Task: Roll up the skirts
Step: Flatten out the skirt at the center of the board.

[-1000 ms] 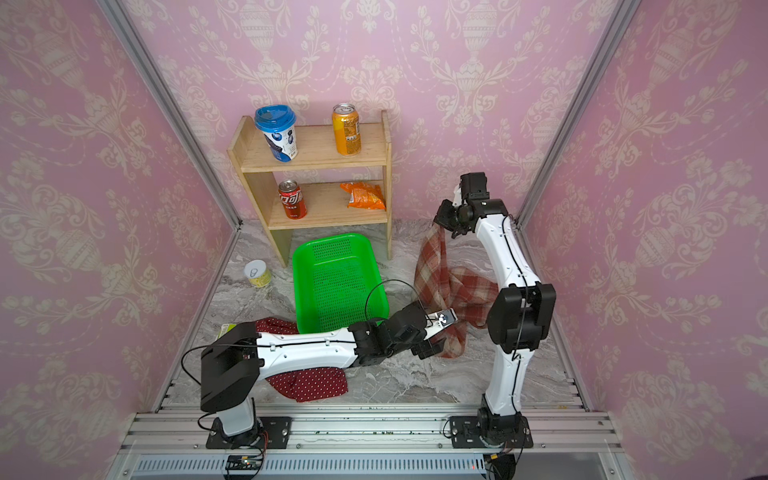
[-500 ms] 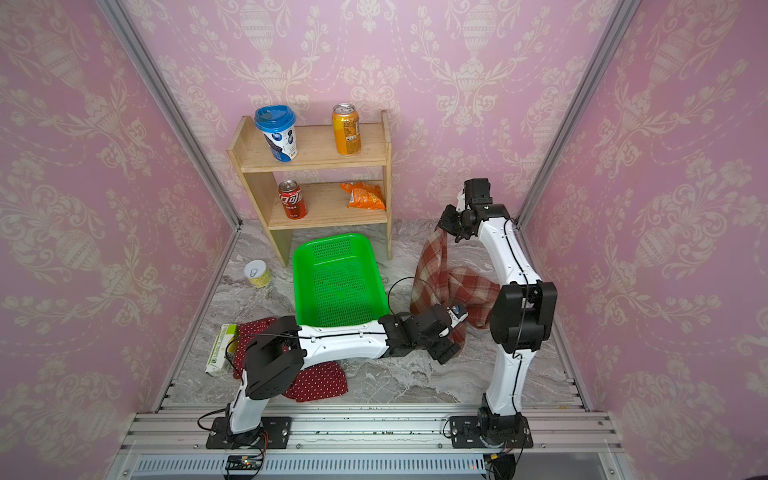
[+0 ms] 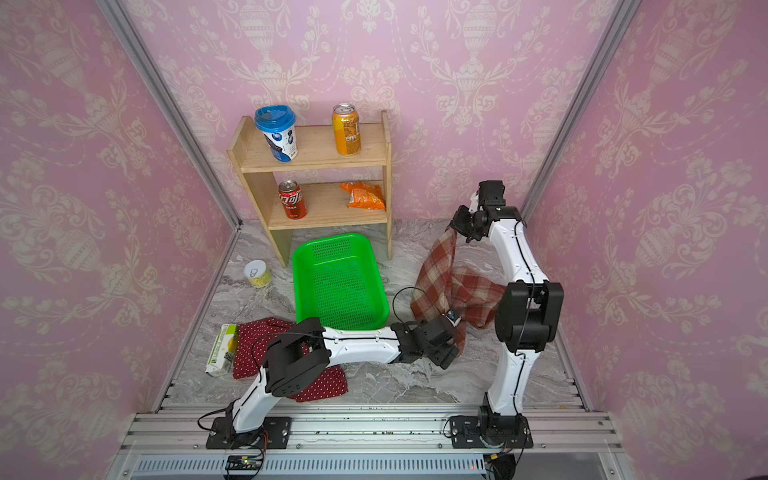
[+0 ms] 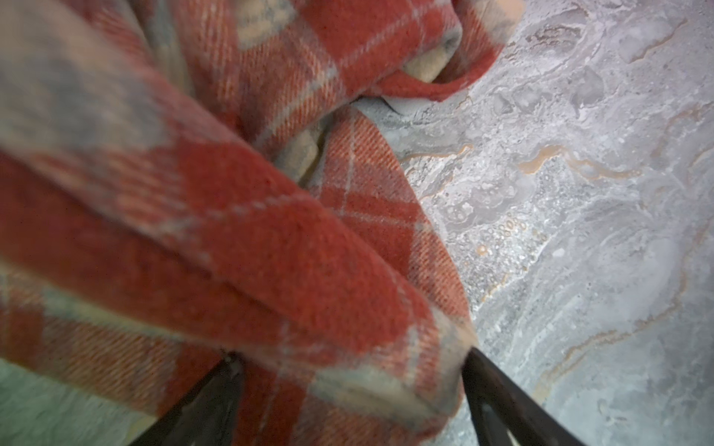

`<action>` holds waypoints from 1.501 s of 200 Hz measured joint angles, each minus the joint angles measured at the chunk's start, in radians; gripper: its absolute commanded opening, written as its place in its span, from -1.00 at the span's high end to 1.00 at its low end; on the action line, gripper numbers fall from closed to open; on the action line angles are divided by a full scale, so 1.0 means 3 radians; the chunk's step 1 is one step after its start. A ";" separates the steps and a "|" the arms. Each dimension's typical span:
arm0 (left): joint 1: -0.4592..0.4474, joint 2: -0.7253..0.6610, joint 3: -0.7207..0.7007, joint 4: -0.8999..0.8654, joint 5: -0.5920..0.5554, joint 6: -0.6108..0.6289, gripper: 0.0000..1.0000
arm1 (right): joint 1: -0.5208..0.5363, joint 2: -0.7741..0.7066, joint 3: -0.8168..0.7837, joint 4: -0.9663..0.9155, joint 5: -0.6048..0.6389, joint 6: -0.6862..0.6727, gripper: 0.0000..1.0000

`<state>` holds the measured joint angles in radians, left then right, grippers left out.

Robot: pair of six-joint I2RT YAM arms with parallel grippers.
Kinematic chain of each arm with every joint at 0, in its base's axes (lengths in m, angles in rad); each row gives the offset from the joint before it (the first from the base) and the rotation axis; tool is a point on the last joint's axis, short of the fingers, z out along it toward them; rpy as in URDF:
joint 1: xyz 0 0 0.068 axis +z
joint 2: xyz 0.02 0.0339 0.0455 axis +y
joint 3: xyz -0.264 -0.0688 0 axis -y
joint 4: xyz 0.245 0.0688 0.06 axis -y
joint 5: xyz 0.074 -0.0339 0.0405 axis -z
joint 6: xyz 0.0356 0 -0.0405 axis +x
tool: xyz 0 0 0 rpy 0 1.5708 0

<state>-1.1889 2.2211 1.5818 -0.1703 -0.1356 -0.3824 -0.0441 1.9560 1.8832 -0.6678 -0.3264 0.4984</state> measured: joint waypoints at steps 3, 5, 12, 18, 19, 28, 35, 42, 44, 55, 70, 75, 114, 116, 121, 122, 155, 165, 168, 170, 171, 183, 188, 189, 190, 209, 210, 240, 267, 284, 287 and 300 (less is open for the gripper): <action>0.0000 0.0010 0.0010 0.0003 0.0000 -0.0017 -0.56 | -0.0001 0.0000 -0.0001 0.0003 -0.0001 0.0000 1.00; 0.0000 0.0019 0.0018 0.0001 0.0000 -0.0014 -0.53 | -0.0001 0.0000 -0.0001 0.0004 -0.0001 0.0000 1.00; 0.0000 0.0042 0.0043 0.0000 0.0001 -0.0024 -0.34 | 0.0000 0.0000 -0.0003 0.0009 -0.0001 0.0000 1.00; 0.0000 0.0050 0.0053 0.0001 0.0001 -0.0055 -0.14 | 0.0001 0.0000 -0.0003 0.0013 -0.0003 0.0000 1.00; 0.0000 0.0052 0.0056 0.0000 0.0005 -0.0045 -0.10 | 0.0003 0.0000 -0.0003 0.0014 -0.0001 0.0000 1.00; 0.0000 0.0052 0.0056 -0.0005 0.0006 -0.0065 0.18 | 0.0003 0.0000 -0.0003 0.0020 -0.0003 0.0000 1.00; 0.0000 0.0052 0.0056 -0.0004 0.0005 -0.0078 0.33 | 0.0001 0.0000 -0.0003 0.0019 -0.0001 0.0000 1.00; 0.0000 0.0052 0.0055 0.0000 0.0003 -0.0089 0.42 | -0.0001 0.0000 -0.0003 0.0019 -0.0001 0.0000 1.00; 0.0000 0.0052 0.0055 0.0001 0.0001 -0.0100 0.45 | -0.0003 0.0000 -0.0003 0.0019 -0.0001 0.0000 1.00; 0.0000 0.0045 0.0036 0.0017 -0.0005 -0.0103 0.62 | -0.0011 0.0000 -0.0003 0.0019 -0.0003 0.0000 1.00; 0.0000 -0.0014 -0.0056 0.0029 -0.0010 -0.0103 0.83 | -0.0034 0.0000 -0.0003 0.0019 -0.0014 0.0000 1.00; 0.0000 -0.0046 -0.0098 0.0028 -0.0017 -0.0093 1.00 | -0.0045 0.0000 -0.0003 0.0019 -0.0024 0.0001 1.00; 0.0001 -0.0604 -0.0429 -0.0043 -0.0121 -0.0013 1.00 | -0.0132 -0.0006 -0.0001 0.0014 -0.0058 0.0009 1.00; 0.0001 -0.0647 -0.0440 -0.0052 -0.0128 -0.0005 1.00 | -0.0135 -0.0008 -0.0001 0.0013 -0.0058 0.0010 1.00; 0.0005 -0.0757 -0.0465 -0.0070 -0.0156 0.0014 1.00 | -0.0140 -0.0014 -0.0001 0.0005 -0.0061 0.0011 1.00; 0.0005 -0.0772 -0.0469 -0.0072 -0.0160 0.0017 1.00 | -0.0141 -0.0015 -0.0001 0.0004 -0.0060 0.0011 1.00; 0.0064 -0.1559 -0.0666 -0.0179 -0.0329 0.0207 1.00 | -0.0228 -0.0253 -0.0001 -0.0080 -0.0086 0.0023 1.00; 0.0103 -0.1812 -0.0717 -0.0238 -0.0375 0.0333 1.00 | -0.0295 -0.0415 -0.0017 -0.0085 -0.0127 0.0047 1.00; 0.0114 -0.1890 -0.0730 -0.0258 -0.0390 0.0367 1.00 | -0.0314 -0.0460 -0.0028 -0.0083 -0.0141 0.0056 1.00; 0.0118 -0.1926 -0.0735 -0.0264 -0.0393 0.0393 1.00 | -0.0337 -0.0505 -0.0039 -0.0080 -0.0153 0.0069 1.00; 0.0122 -0.1961 -0.0740 -0.0273 -0.0394 0.0425 1.00 | -0.0351 -0.0532 -0.0047 -0.0080 -0.0158 0.0074 1.00; 0.0161 -0.2235 -0.0771 -0.0333 -0.0407 0.0613 1.00 | -0.0490 -0.0797 -0.0113 -0.0088 -0.0219 0.0104 1.00; 0.0168 -0.2354 -0.0776 -0.0359 -0.0407 0.0704 1.00 | -0.0554 -0.0902 -0.0128 -0.0092 -0.0239 0.0116 1.00; 0.0169 -0.2372 -0.0776 -0.0362 -0.0406 0.0718 1.00 | -0.0572 -0.0935 -0.0130 -0.0097 -0.0244 0.0117 1.00; 0.0169 -0.2387 -0.0776 -0.0365 -0.0404 0.0732 1.00 | -0.0581 -0.0950 -0.0130 -0.0098 -0.0249 0.0118 1.00; 0.0163 -0.2735 -0.0753 -0.0435 -0.0379 0.1036 1.00 | -0.0811 -0.1307 -0.0098 -0.0167 -0.0290 0.0139 1.00; 0.0163 -0.2753 -0.0745 -0.0444 -0.0378 0.1067 1.00 | -0.0825 -0.1335 -0.0088 -0.0181 -0.0292 0.0139 1.00; 0.0187 -0.2827 -0.0435 -0.0610 -0.0366 0.1517 1.00 | -0.0985 -0.1583 0.0289 -0.0423 -0.0406 0.0149 1.00; 0.0537 -0.2661 -0.0142 -0.0641 -0.0201 0.1680 1.00 | -0.1012 -0.1546 0.0608 -0.0472 -0.0596 0.0272 1.00; 0.0940 -0.2467 0.0055 -0.0598 -0.0125 0.1684 1.00 | -0.1007 -0.1419 0.0676 -0.0374 -0.0721 0.0451 1.00; 0.1002 -0.2431 0.0095 -0.0586 -0.0114 0.1685 1.00 | -0.1006 -0.1390 0.0678 -0.0333 -0.0740 0.0486 1.00; 0.1269 -0.2197 0.0345 -0.0554 -0.0093 0.1724 1.00 | -0.1001 -0.1222 0.0708 -0.0155 -0.0839 0.0685 1.00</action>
<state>-0.8082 1.5620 1.6852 -0.3367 -0.1635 0.1349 -0.3443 1.5894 2.0956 -0.7143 -0.5781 0.7040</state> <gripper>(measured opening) 0.054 0.044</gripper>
